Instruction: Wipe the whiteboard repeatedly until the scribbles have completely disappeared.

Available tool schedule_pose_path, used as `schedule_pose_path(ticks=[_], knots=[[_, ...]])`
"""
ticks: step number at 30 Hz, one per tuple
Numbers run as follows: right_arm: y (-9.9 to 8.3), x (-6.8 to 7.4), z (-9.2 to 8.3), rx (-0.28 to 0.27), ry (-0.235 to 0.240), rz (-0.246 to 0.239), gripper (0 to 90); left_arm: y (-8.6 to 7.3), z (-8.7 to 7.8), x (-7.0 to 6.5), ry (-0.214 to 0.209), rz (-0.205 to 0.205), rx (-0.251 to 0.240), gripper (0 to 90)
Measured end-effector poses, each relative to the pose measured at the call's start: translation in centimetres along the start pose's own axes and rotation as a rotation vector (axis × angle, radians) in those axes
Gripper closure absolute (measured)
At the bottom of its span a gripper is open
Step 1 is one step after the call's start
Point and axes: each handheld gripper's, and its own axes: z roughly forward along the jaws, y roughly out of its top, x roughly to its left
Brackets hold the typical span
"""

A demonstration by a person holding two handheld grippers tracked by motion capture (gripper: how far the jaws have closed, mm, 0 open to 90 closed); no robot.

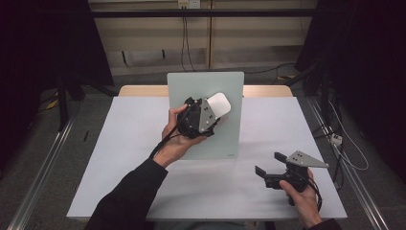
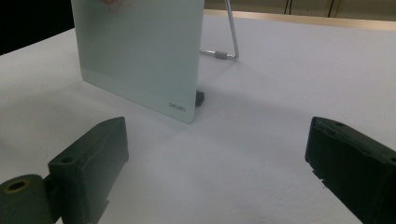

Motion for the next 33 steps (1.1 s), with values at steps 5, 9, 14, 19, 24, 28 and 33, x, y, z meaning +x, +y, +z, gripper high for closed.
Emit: schedule_pose_path(ticks=[5, 9, 14, 19, 24, 28, 33], knots=[[0.0, 0.0, 0.0, 0.0, 0.001, -0.001, 5.8, -0.8, 0.8, -2.3, -0.057, 0.036, 0.023, 31.0], [0.0, 0.0, 0.0, 0.003, -0.001, -0.001, 5.8, -1.3, 1.4, -3.9, -0.091, 0.062, 0.041, 31.0], [0.0, 0.0, 0.0, 0.001, 0.0, 0.0, 5.8, -1.2, 1.6, -4.0, -0.122, 0.044, 0.046, 31.0], [0.0, 0.0, 0.0, -0.001, 0.0, 0.002, 5.8, -0.2, 1.0, -1.9, -0.088, 0.018, 0.026, 31.1], [0.0, -0.1, 0.0, -0.001, 0.001, 0.003, 5.8, 1.4, 0.1, 1.3, -0.027, -0.014, -0.001, 31.1], [0.0, 0.0, 0.0, -0.001, 0.002, 0.002, 5.8, 2.0, -0.4, 3.2, 0.025, -0.053, -0.033, 31.1], [0.0, 0.0, -0.1, -0.002, 0.003, 0.002, 5.8, 1.9, -0.3, 2.8, 0.03, -0.036, -0.027, 31.1]])
